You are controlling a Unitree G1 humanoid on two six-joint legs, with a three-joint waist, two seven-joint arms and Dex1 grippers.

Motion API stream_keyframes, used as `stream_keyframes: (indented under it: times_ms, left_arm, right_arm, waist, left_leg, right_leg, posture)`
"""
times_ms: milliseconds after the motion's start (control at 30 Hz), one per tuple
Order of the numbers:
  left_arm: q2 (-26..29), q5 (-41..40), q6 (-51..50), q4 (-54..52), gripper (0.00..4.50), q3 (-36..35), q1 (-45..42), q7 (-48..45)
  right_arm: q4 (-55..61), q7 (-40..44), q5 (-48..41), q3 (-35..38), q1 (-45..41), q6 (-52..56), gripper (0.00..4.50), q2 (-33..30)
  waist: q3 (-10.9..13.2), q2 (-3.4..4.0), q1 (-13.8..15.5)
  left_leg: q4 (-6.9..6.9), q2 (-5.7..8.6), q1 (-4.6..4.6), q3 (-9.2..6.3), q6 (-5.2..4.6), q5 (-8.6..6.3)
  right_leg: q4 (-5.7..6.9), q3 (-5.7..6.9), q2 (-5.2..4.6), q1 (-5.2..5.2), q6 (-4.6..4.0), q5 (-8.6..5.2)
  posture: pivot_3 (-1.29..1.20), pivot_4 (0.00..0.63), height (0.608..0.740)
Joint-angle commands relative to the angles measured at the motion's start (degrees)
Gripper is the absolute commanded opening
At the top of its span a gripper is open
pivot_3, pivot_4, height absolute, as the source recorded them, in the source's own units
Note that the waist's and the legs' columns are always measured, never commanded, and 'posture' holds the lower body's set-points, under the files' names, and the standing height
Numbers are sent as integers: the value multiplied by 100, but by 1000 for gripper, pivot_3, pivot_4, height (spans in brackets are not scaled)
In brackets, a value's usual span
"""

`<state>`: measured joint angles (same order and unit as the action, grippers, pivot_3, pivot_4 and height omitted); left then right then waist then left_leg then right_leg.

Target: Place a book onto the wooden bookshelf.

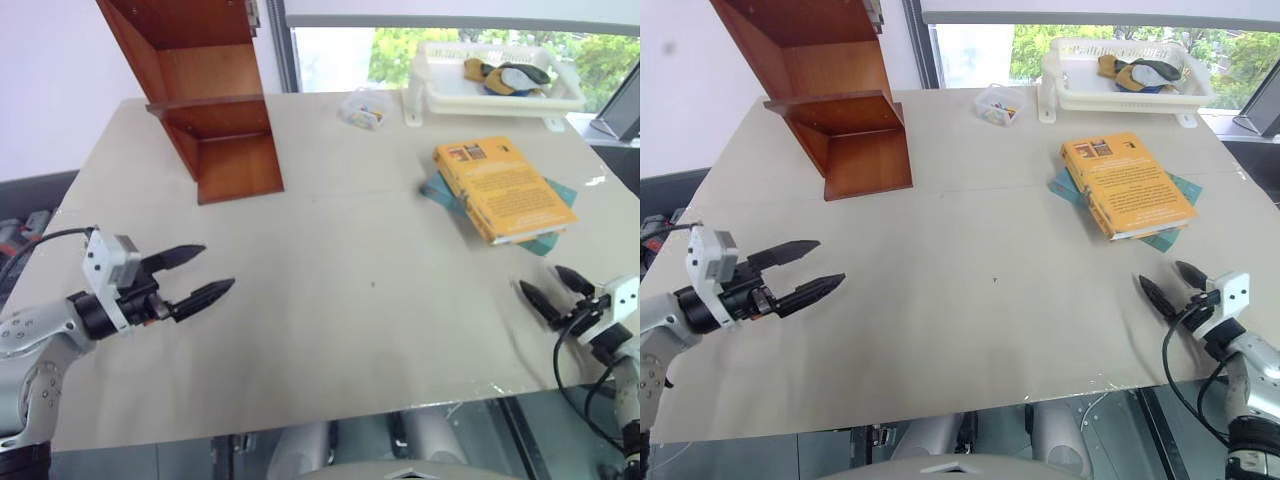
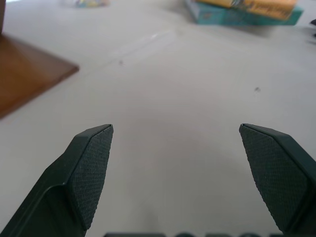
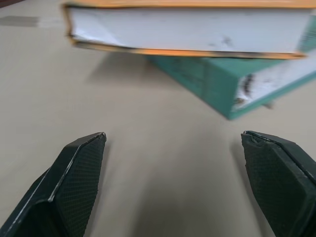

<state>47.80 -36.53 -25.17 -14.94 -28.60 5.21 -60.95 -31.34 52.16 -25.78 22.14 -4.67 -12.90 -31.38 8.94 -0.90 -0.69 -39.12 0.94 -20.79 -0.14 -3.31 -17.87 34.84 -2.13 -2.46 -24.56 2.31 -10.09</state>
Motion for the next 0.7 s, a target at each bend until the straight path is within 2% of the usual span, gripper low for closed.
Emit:
stream_keyframes:
  times_ms: [33, 200, 433, 700]
  left_arm:
    - [191, -303, -93, -152, 4417, 10, -219, -233]
    - [427, -936, -507, -518, 4417, 0, -555, -499]
    - [623, -1030, -653, -589, 4417, 123, -895, -535]
    - [660, -1012, -645, -680, 4417, 93, -909, -589]
  right_arm:
    - [-250, -239, 74, 33, -109, 181, 4500, 31]
    - [-606, -533, 288, -108, -532, 378, 4500, 27]
    - [-839, -501, 527, -281, -1097, 380, 4500, 22]
    - [-930, -126, 641, -509, -1413, 424, 4500, 0]
  waist:
    - [0, 0, -7]
    - [-8, -18, -35]
    - [-10, -20, -133]
    - [-7, -16, -179]
  left_leg:
    - [0, 0, 1, 0, -1, 0]
    - [0, 0, 1, 0, -11, 6]
    - [0, -2, 6, 4, -6, 11]
    - [1, -4, 5, 4, -5, 12]
  right_leg:
    - [0, 0, 0, 0, 0, 0]
    - [1, 0, 1, 0, 0, 0]
    - [3, 5, 2, -1, -9, 6]
    - [4, 5, 10, -4, -9, 6]
  posture:
    - [0, 150, 740]
    - [0, 150, 740]
    - [0, 150, 740]
    - [0, 150, 740]
